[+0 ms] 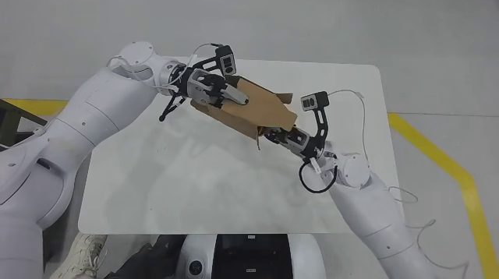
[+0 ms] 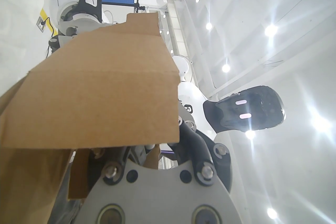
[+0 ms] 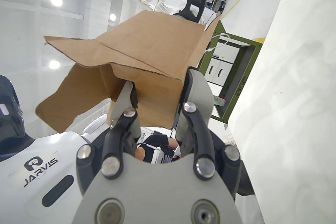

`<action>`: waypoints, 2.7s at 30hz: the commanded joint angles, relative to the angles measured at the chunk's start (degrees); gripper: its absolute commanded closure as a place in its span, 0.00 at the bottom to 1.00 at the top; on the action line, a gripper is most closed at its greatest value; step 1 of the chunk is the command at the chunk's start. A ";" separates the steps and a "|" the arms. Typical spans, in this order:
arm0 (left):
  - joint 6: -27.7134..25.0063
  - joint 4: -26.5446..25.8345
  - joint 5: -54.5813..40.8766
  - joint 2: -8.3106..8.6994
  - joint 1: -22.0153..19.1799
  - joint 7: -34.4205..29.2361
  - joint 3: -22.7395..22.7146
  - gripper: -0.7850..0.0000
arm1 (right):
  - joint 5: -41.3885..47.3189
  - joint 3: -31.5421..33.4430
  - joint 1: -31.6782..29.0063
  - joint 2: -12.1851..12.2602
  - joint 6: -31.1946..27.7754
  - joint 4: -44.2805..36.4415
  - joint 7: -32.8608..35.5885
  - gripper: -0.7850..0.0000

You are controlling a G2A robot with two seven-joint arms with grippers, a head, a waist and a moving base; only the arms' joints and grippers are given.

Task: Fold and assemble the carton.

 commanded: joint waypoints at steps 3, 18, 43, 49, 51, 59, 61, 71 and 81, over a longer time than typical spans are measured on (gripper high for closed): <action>-0.14 0.09 0.07 -0.06 0.06 0.00 -0.09 1.00 | -0.43 -0.01 -0.25 -0.02 0.41 -0.39 -0.73 0.71; 0.82 1.49 -2.69 0.08 0.79 0.00 -1.42 1.00 | 0.69 0.89 -1.62 0.00 -4.83 -1.02 -0.04 0.00; 2.26 0.18 -3.27 0.53 2.41 0.00 -4.49 1.00 | 3.51 -1.16 1.26 -0.77 -4.15 4.07 1.33 0.35; 2.45 0.11 -2.62 0.28 2.61 0.00 -4.29 1.00 | 2.08 -1.42 1.52 -0.91 -3.66 3.52 0.30 0.44; 2.34 0.24 -2.37 0.22 2.56 0.00 -4.29 1.00 | 1.51 -1.54 1.50 -0.95 -3.31 3.28 -0.08 0.47; 1.93 0.24 -2.00 0.15 2.69 0.00 -4.45 1.00 | -0.21 -1.71 1.29 -1.06 -2.60 2.67 -1.54 0.61; 1.71 0.27 -1.47 0.14 2.65 0.00 -4.41 1.00 | -0.47 -1.68 1.28 -1.07 -2.48 2.58 -1.80 0.65; -0.27 1.68 1.48 0.08 2.29 0.00 -4.30 1.00 | -3.23 -0.76 0.33 -0.94 -1.01 1.14 -4.41 0.87; -0.88 1.59 2.59 0.16 2.23 0.00 -4.41 1.00 | -5.08 -0.80 0.18 -0.96 1.67 0.43 -5.90 1.00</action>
